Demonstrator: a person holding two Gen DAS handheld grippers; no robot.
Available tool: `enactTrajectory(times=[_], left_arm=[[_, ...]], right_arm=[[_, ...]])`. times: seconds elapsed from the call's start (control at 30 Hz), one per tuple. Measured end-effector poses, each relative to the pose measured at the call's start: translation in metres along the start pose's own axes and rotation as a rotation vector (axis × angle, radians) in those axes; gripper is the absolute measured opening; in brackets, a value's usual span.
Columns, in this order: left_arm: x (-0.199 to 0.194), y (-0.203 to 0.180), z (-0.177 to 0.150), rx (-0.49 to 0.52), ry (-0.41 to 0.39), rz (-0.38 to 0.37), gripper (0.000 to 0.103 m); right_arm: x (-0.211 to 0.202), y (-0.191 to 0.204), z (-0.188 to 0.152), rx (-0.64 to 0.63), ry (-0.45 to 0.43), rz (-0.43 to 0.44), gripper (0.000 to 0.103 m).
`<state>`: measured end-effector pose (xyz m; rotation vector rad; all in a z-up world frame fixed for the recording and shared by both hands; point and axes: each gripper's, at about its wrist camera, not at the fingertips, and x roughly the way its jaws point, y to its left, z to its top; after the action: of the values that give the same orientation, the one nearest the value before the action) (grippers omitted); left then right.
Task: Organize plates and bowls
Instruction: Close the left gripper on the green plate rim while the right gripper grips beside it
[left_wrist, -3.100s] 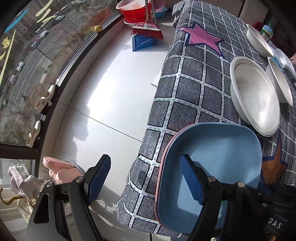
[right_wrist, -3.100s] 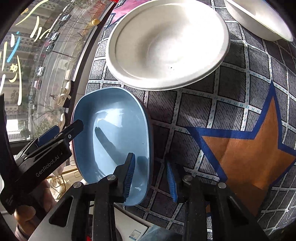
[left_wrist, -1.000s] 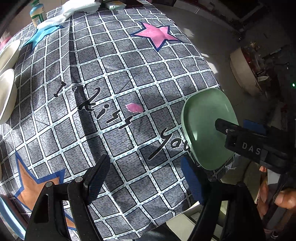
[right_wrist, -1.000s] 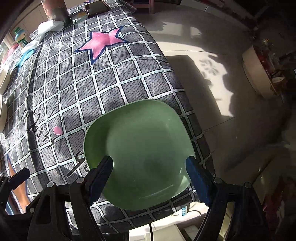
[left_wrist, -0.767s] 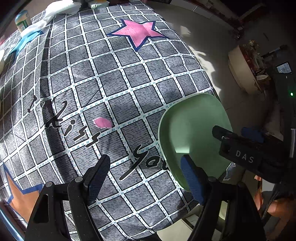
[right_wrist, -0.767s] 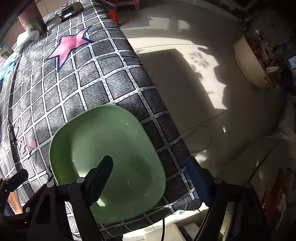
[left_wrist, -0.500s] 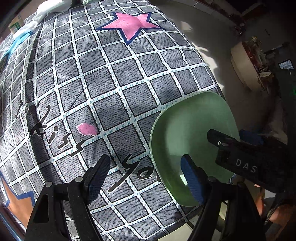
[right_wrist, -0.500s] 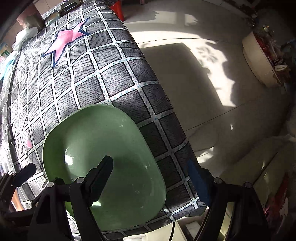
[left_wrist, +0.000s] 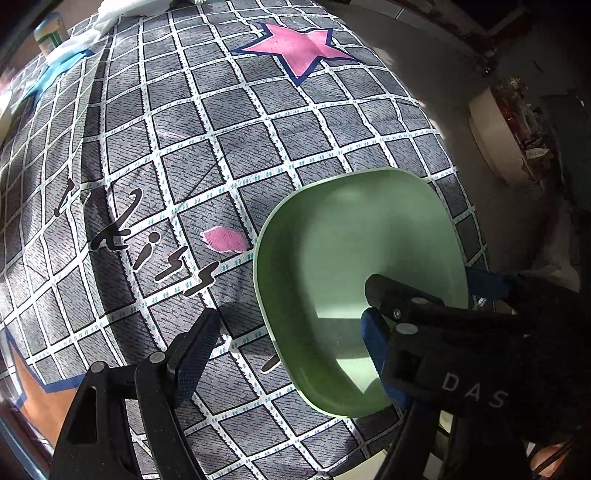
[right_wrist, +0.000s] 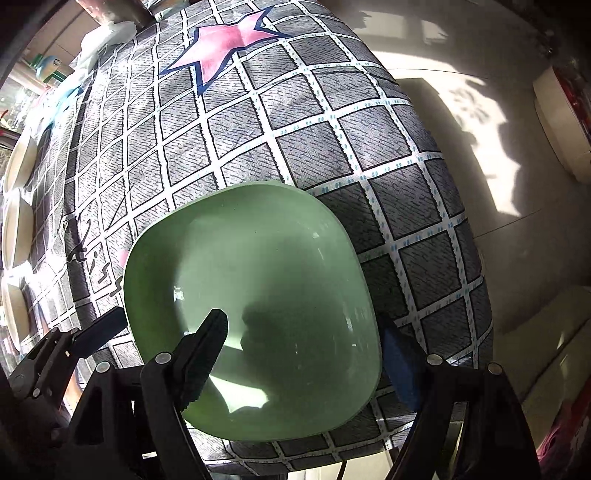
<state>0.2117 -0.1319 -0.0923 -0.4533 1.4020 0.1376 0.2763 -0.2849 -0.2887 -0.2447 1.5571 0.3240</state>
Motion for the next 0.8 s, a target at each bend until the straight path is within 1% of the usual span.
enactTrajectory(times=[0.17, 0.27, 0.33, 0.47, 0.53, 0.57, 0.63, 0.8], left_arm=[[-0.014, 0.033, -0.017, -0.037, -0.015, 0.051, 0.081], [-0.025, 0.055, -0.027, -0.06, -0.023, 0.059, 0.081], [-0.036, 0.067, -0.032, -0.07, -0.038, 0.06, 0.082], [-0.062, 0.085, -0.034, -0.098, -0.096, 0.069, 0.082], [-0.069, 0.089, -0.028, -0.116, -0.118, 0.074, 0.082], [-0.069, 0.089, -0.018, -0.119, -0.119, 0.08, 0.082], [-0.062, 0.084, -0.005, -0.12, -0.113, 0.101, 0.082], [-0.034, 0.067, 0.017, -0.065, -0.094, 0.144, 0.082]], right_arm=[[0.007, 0.036, -0.007, -0.05, 0.011, 0.043, 0.082], [0.009, 0.057, -0.011, -0.098, 0.006, 0.07, 0.082], [0.007, 0.06, -0.012, -0.097, -0.009, 0.061, 0.082], [0.001, 0.045, -0.004, 0.012, -0.03, 0.042, 0.082], [0.003, 0.033, 0.0, 0.034, -0.031, 0.023, 0.082], [0.004, 0.027, 0.003, 0.037, -0.033, 0.009, 0.082], [0.003, 0.029, 0.004, 0.04, -0.026, 0.001, 0.082], [0.017, 0.017, 0.009, 0.086, 0.013, 0.022, 0.082]])
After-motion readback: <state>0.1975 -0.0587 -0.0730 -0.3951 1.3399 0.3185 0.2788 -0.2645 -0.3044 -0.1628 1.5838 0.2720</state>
